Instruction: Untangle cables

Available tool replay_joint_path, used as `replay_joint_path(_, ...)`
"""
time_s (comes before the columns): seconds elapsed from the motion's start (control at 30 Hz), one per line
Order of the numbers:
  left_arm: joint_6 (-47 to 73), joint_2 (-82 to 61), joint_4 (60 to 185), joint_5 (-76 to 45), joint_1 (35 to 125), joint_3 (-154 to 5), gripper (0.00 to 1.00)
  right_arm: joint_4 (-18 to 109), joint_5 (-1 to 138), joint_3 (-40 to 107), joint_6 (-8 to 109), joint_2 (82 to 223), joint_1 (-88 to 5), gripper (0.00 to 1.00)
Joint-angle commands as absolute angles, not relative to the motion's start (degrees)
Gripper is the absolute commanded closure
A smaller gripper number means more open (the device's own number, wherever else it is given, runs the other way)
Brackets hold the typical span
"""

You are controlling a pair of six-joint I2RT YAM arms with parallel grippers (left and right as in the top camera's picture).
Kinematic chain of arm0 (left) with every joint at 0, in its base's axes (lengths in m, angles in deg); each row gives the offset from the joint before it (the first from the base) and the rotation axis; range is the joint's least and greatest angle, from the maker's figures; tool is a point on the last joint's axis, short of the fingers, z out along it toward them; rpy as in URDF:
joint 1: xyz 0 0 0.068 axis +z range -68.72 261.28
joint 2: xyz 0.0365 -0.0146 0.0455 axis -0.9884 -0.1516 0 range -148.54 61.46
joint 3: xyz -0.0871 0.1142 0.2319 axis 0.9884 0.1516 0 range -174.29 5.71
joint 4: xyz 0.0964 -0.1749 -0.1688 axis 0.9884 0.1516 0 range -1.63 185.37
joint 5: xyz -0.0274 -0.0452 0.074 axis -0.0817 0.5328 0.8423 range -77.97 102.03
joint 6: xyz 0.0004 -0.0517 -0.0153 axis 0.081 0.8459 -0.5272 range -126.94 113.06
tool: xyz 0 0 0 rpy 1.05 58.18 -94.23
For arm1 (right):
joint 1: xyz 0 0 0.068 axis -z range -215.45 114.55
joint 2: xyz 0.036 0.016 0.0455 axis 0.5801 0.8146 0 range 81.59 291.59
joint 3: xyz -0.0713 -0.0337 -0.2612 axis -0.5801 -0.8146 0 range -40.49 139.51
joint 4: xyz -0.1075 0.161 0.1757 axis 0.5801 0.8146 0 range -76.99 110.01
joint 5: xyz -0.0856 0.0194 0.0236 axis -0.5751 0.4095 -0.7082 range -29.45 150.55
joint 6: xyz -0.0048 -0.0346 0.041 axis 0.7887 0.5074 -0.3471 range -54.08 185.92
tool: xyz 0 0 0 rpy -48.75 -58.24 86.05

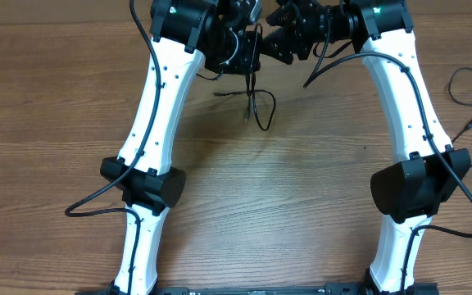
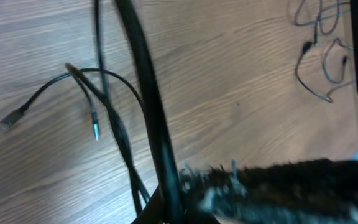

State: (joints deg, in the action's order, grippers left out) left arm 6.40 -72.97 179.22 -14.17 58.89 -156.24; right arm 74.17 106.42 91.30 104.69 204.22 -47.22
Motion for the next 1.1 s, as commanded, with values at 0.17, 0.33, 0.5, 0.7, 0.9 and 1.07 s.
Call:
replay_joint_path(0.17, 6.58, -70.48, 179.96, -17.84, 61.03, -156.57, 0.96, 70.50, 94.84, 91.69, 100.12, 202.52, -44.84, 0.28)
replay_joint_path(0.33, 6.36, -68.99, 179.94, -17.43, 61.66, -156.57, 0.96, 68.91, 95.40, 91.45, 98.22, 203.39, -42.61, 0.26)
replay_joint_path(0.5, 6.34, -68.80, 179.94, -17.43, 61.66, -156.57, 0.96, 67.51, 95.19, 91.34, 95.88, 206.23, -42.55, 0.26)
replay_joint_path(0.7, 6.40, -68.69, 179.79, -17.69, 61.66, -156.57, 0.96, 66.81, 99.91, 91.32, 95.70, 208.53, -44.54, 0.25)
replay_joint_path(0.9, 6.40, -68.47, 179.81, -19.85, 61.66, -156.57, 0.96, 64.62, 99.84, 91.32, 95.70, 208.70, -46.18, 0.26)
replay_joint_path(1.07, 6.62, -67.97, 179.81, -21.73, 61.64, -156.57, 0.96, 64.05, 99.86, 91.19, 95.68, 208.96, -46.81, 0.25)
